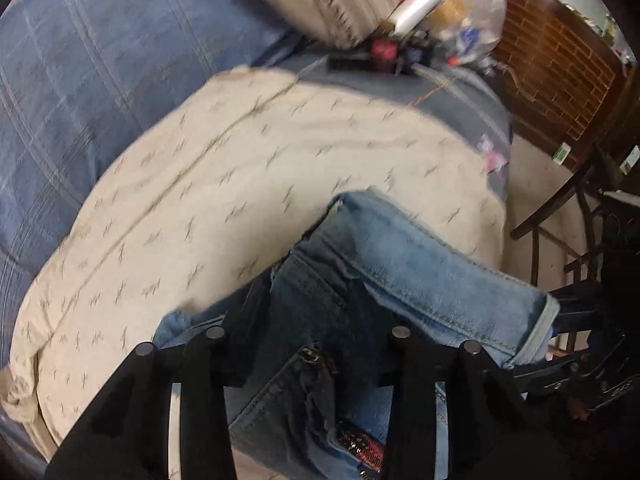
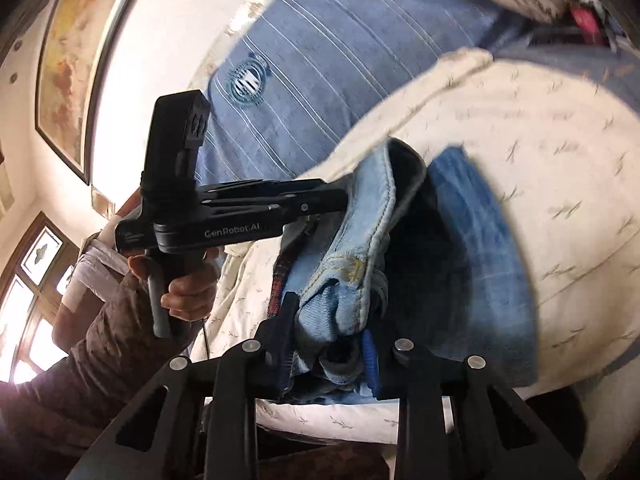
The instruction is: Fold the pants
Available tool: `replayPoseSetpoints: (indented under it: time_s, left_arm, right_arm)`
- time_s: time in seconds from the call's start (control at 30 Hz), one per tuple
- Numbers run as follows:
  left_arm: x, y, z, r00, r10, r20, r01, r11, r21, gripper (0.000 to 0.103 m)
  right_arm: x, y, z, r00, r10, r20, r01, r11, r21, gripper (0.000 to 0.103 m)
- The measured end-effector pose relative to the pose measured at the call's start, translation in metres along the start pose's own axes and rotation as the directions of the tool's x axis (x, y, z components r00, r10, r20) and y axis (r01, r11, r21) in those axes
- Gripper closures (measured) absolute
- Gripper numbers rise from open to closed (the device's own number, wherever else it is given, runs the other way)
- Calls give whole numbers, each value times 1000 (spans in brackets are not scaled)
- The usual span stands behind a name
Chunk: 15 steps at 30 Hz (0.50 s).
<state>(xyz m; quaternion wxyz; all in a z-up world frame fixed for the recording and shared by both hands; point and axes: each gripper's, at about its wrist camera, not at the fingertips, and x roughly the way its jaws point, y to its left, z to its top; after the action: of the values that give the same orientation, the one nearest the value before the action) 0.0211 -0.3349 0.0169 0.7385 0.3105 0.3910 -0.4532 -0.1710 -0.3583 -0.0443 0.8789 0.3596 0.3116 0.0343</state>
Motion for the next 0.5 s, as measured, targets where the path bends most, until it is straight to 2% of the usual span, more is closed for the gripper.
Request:
replayPoseSetpoints:
  time_s: [0.1, 0.13, 0.17, 0.23, 0.27, 0.3, 0.33, 0.4, 0.47, 0.5]
  left_arm:
    - [6, -5, 10, 999, 32, -10, -32, 998, 55, 59]
    - [12, 0, 14, 999, 45, -29, -44, 997, 66, 48]
    - [18, 3, 18, 997, 63, -48, -60, 996, 70, 33]
    - [29, 13, 21, 993, 77, -90, -70, 994, 78, 18]
    - [35, 17, 21, 991, 68, -113, -59, 995, 75, 18]
    - [43, 23, 21, 988, 36, -150, -27, 998, 62, 18]
    - [49, 25, 20, 985, 9, -173, -1, 999, 47, 18]
    - [59, 24, 12, 973, -69, -221, 77, 997, 24, 18]
    - [60, 15, 3, 974, -79, -210, 92, 994, 53, 21]
    - [55, 7, -2, 984, -51, -173, 67, 994, 87, 25]
  right_arm:
    - [10, -31, -9, 998, -51, -48, 56, 994, 95, 73]
    - [15, -35, -12, 996, -52, -68, 59, 992, 108, 71]
    - [19, -39, -17, 995, -51, -80, 60, 991, 122, 66]
    - [20, -41, -20, 997, -14, -78, 25, 990, 142, 55]
    - [21, -41, -21, 997, 3, -80, 8, 990, 143, 51]
    - [22, -40, -21, 997, 9, -79, 2, 990, 141, 42]
    - [23, -40, -21, 997, 19, -80, -8, 990, 142, 37]
    - [28, -42, -21, 996, 26, -82, -13, 988, 151, 37]
    - [32, -43, -19, 997, 27, -75, -14, 987, 162, 42]
    - [32, -44, -18, 997, 27, -66, -16, 986, 168, 65]
